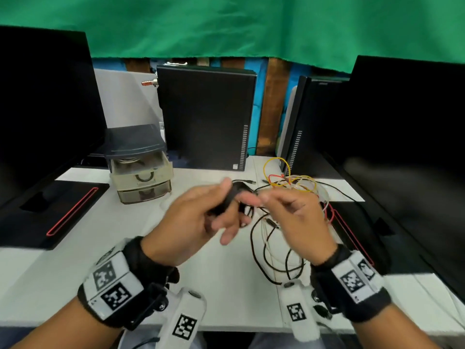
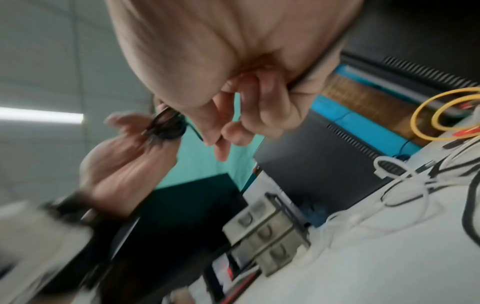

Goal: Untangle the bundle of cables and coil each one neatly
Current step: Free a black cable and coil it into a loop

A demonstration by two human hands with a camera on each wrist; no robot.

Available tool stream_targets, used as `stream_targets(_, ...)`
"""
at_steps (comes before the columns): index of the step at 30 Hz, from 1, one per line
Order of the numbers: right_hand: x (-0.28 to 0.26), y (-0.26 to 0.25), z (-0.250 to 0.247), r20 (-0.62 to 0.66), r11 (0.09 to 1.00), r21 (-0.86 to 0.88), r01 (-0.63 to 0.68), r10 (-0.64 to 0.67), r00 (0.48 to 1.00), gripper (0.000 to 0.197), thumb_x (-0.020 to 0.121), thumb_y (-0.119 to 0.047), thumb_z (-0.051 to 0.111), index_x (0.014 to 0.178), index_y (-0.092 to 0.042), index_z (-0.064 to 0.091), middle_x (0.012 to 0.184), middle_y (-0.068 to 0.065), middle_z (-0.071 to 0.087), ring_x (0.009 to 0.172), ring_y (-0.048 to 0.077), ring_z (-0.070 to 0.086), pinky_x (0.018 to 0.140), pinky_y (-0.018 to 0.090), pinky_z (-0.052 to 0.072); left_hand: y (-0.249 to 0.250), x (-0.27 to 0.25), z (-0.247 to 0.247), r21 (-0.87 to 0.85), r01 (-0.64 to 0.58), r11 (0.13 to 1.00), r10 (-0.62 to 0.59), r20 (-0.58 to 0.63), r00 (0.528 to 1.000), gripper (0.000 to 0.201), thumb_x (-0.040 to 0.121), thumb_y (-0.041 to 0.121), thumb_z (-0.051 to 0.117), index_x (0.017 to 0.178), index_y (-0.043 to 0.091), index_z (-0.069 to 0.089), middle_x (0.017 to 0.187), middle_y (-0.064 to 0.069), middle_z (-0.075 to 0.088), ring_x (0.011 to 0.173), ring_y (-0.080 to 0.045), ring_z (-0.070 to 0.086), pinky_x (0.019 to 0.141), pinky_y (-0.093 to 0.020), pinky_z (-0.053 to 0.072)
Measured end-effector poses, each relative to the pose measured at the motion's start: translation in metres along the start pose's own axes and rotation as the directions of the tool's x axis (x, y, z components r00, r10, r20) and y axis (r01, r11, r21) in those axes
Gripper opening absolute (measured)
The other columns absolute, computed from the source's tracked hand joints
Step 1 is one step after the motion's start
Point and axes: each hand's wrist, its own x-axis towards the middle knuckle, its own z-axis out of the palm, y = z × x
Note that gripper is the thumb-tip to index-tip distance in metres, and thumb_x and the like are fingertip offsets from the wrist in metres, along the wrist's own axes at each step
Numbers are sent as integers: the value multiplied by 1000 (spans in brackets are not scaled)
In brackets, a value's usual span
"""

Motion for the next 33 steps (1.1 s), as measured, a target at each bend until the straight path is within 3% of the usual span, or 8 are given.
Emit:
stream_targets(5, -31, 9, 43, 397, 987, -151, -61, 117, 910, 25, 100, -31, 57, 96, -14, 75, 72, 12, 64, 65, 28, 50, 63, 37, 44, 3, 8, -20, 32, -131, 991, 135, -273, 953, 48, 100, 35, 36, 107, 2, 69, 58, 0, 38, 56, -18, 51, 96, -33, 50)
stream_targets(12, -24, -38, 15, 369, 987, -127, 101, -48, 928, 20, 100, -22, 55, 95, -12, 71, 58, -18, 51, 53, 3, 46, 56, 12, 33, -22, 10, -43, 802, -134, 582, 302, -60, 951, 46, 103, 51, 30, 75, 39, 64, 60, 7, 60, 78, -10, 67, 80, -36, 51)
stream_targets(16, -8, -34, -7, 188, 979, -138, 147, -120, 975, 14, 95, -21, 61, 89, -18, 74, 73, -1, 66, 65, 19, 56, 62, 32, 47, -19, 4, -25, 619, -4, 785, -22, 34, 999, 53, 100, 52, 35, 88, 16, 72, 50, 8, 42, 54, -23, 49, 61, -31, 44)
stream_targets(18, -3, -26, -10, 138, 992, -57, 111, -102, 985, 12, 95, -12, 63, 90, -14, 74, 75, -3, 70, 65, 11, 59, 63, 22, 47, -11, 2, -20, 441, 69, 895, -117, 81, 990, 57, 99, 45, 35, 92, 3, 73, 49, 5, 31, 53, -23, 43, 59, -25, 43)
stream_targets(21, 0, -9, -5, 91, 998, 60, 24, -30, 995, 16, 97, -6, 58, 97, -5, 74, 60, -16, 61, 52, -1, 49, 54, 8, 37, 2, -1, -17, 224, 87, 971, -112, 104, 988, 52, 98, 40, 37, 82, 7, 75, 46, 5, 24, 42, -15, 38, 67, -22, 48)
stream_targets(26, -14, 11, 27, 124, 987, -16, -159, 160, 979, 26, 100, -12, 57, 84, -22, 75, 56, -5, 52, 49, 7, 40, 50, 18, 34, 14, 4, -16, -215, -41, 976, 14, -126, 992, 47, 97, 39, 41, 88, 7, 74, 51, 7, 29, 42, -8, 36, 76, -24, 55)
stream_targets(30, -33, -3, 54, 256, 967, -241, -76, 139, 957, 25, 99, -27, 53, 80, -13, 63, 61, 6, 58, 51, 15, 48, 55, 35, 44, -3, 10, -19, -16, -107, 994, 99, -265, 959, 37, 99, 33, 43, 101, 4, 65, 60, 2, 38, 58, -13, 52, 93, -28, 51)
stream_targets(33, -35, -23, 55, 279, 961, -83, -266, 278, 919, 28, 100, -24, 54, 83, -3, 62, 58, 6, 57, 49, 21, 49, 51, 32, 45, -23, 9, -13, 292, -88, 952, 164, -245, 956, 33, 104, 35, 43, 99, 11, 65, 66, -2, 49, 72, -18, 66, 86, -31, 52)
